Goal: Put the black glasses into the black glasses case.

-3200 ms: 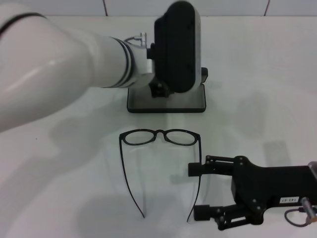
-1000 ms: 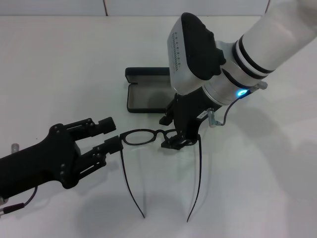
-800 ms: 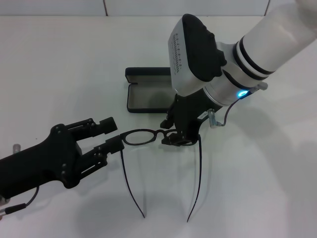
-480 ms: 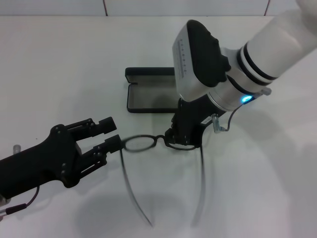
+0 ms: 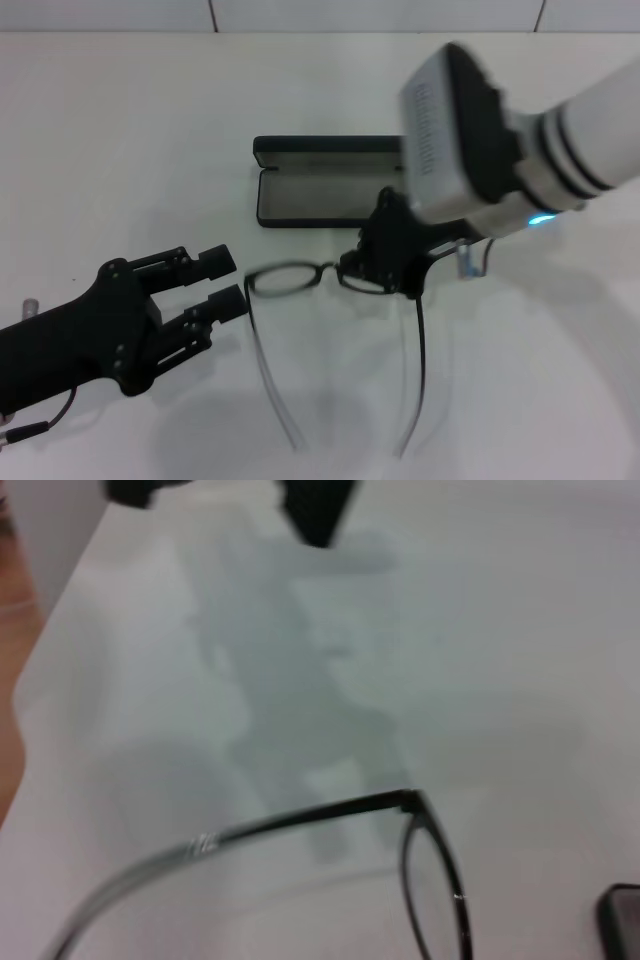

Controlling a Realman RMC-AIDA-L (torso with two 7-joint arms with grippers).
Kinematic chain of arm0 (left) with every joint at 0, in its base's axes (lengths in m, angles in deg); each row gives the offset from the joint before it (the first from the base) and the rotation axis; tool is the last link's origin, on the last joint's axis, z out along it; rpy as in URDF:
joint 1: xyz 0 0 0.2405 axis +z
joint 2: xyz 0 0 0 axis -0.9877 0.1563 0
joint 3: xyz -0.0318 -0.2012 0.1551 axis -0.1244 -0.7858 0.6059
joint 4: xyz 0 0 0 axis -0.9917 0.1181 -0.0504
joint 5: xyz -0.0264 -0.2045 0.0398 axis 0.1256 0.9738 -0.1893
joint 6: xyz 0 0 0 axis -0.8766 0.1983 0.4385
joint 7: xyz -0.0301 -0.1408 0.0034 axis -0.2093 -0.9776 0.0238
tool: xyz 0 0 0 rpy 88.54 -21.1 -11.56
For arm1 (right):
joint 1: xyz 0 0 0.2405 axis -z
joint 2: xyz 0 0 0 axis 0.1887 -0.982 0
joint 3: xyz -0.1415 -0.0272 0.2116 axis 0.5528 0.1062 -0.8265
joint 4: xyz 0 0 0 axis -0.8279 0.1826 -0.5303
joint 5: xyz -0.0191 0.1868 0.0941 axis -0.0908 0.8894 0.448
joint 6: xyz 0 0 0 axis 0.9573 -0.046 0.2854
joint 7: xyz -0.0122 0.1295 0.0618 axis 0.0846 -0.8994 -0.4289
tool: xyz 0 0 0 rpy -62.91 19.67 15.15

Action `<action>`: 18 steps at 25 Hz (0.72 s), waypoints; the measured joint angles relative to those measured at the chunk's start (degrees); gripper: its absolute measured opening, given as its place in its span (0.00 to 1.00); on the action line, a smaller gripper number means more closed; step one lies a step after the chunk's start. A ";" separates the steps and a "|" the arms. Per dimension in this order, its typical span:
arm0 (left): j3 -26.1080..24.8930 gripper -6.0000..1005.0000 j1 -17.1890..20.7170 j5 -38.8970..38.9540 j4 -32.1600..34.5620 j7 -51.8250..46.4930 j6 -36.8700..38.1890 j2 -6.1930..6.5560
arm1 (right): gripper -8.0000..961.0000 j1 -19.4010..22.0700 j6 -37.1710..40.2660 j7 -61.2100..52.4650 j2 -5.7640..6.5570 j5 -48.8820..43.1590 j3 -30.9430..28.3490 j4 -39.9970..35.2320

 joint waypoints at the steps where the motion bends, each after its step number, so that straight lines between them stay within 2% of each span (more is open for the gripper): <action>1: 0.00 0.42 -0.15 0.02 0.00 0.02 0.74 0.01 | 0.04 2.11 0.49 0.05 0.02 -0.15 -1.31 -2.36; 5: 0.00 0.42 -1.32 1.01 0.02 0.15 4.34 -0.29 | 0.04 11.04 3.00 1.49 0.10 0.28 -7.24 -11.20; 8: 0.02 0.42 -2.11 1.58 0.02 0.16 5.72 -0.54 | 0.04 15.79 4.47 4.01 -0.05 1.92 -10.37 -14.27; 9: 0.41 0.42 -3.74 1.79 -0.04 0.17 6.89 -0.93 | 0.04 17.04 4.73 5.32 -0.11 3.42 -11.03 -14.46; 13: 0.83 0.42 -7.29 1.29 -2.37 0.48 7.30 -1.30 | 0.04 20.40 5.69 10.96 -0.17 10.34 -12.96 -14.09; 18: 2.08 0.30 -11.44 0.78 -8.12 3.35 7.16 -1.14 | 0.04 21.65 6.13 15.62 -0.22 17.81 -13.85 -12.72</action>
